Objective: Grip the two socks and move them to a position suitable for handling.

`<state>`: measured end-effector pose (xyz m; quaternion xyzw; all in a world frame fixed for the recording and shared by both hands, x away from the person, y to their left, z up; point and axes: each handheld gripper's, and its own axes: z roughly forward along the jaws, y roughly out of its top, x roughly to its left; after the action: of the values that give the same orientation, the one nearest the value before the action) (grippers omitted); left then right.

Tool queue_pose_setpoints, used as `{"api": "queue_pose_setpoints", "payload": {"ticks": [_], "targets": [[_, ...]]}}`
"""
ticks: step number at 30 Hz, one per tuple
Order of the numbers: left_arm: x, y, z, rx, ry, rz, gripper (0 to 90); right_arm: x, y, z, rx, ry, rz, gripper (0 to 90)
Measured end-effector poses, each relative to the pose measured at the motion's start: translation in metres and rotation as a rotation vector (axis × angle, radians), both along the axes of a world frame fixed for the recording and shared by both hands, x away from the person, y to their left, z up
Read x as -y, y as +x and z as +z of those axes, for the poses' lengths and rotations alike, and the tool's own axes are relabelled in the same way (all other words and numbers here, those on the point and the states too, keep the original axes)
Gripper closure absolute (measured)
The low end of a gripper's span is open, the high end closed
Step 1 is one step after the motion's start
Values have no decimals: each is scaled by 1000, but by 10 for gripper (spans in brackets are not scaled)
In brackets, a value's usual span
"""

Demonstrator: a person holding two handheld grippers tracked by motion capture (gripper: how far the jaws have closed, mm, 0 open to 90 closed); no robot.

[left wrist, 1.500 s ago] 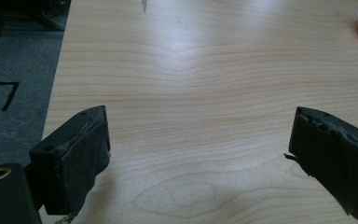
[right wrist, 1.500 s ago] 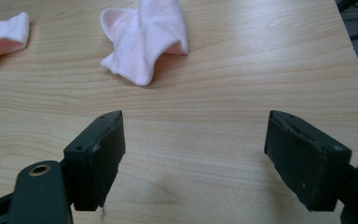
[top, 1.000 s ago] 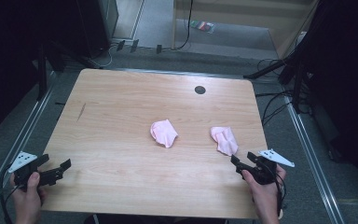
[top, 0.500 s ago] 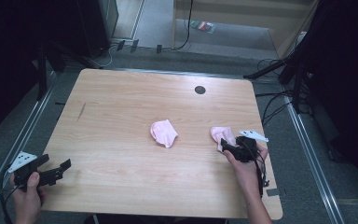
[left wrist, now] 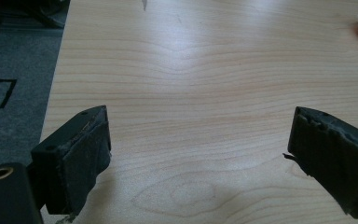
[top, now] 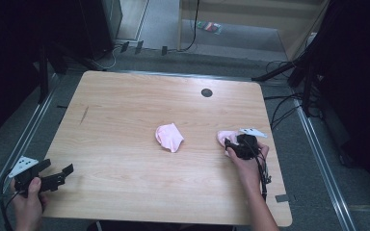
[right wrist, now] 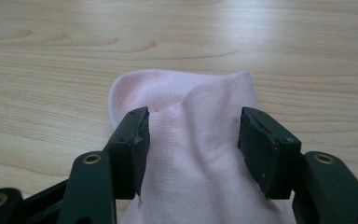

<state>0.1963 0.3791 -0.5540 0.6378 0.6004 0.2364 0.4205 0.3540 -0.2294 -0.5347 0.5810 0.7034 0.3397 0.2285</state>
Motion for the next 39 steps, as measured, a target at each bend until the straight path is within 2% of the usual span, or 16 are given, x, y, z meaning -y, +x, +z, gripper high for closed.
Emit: {"api": "queue_pose_setpoints", "payload": {"ticks": [2, 6, 7, 12, 16, 19, 21, 23, 24, 26, 29, 33, 34, 39], "targets": [[0, 0, 0, -1, 0, -1, 65, -3, 3, -6, -14, -8, 3, 435], [0, 0, 0, -3, 1, 0, 65, -1, 1, -8, 6, 7, -13, 476], [0, 0, 0, -7, 0, 1, 65, 0, -1, -10, 35, 2, -5, 530], [0, 1, 0, -12, 0, 3, 65, 2, -5, -11, 39, 28, -2, 750], [0, 1, 0, -10, -1, 4, 65, 3, -3, -9, 26, 45, 9, 820], [-1, 0, 0, -7, -2, 5, 65, 5, -5, -7, 34, 46, 2, 830], [-1, 0, 0, -7, -3, 8, 65, 5, -13, 1, 76, 66, -5, 833], [0, 0, 0, -5, 0, 10, 65, 4, -19, 9, 97, 84, -14, 833], [0, 0, 0, -5, 0, 10, 65, 3, -22, 13, 101, 103, -9, 833], [0, 0, 0, -1, 5, 12, 65, 3, -25, 17, 106, 110, -2, 833], [-1, -1, 0, 0, -1, 16, 65, -1, -38, 31, 128, 133, 10, 833], [-1, -1, 0, 10, -4, 26, 65, -5, -48, 40, 137, 158, 40, 833], [-1, -2, 0, 13, 1, 30, 65, -10, -55, 45, 145, 178, 59, 833], [-1, -2, 2, 14, 9, 57, 65, -25, -70, 52, 148, 182, 91, 832]]}}
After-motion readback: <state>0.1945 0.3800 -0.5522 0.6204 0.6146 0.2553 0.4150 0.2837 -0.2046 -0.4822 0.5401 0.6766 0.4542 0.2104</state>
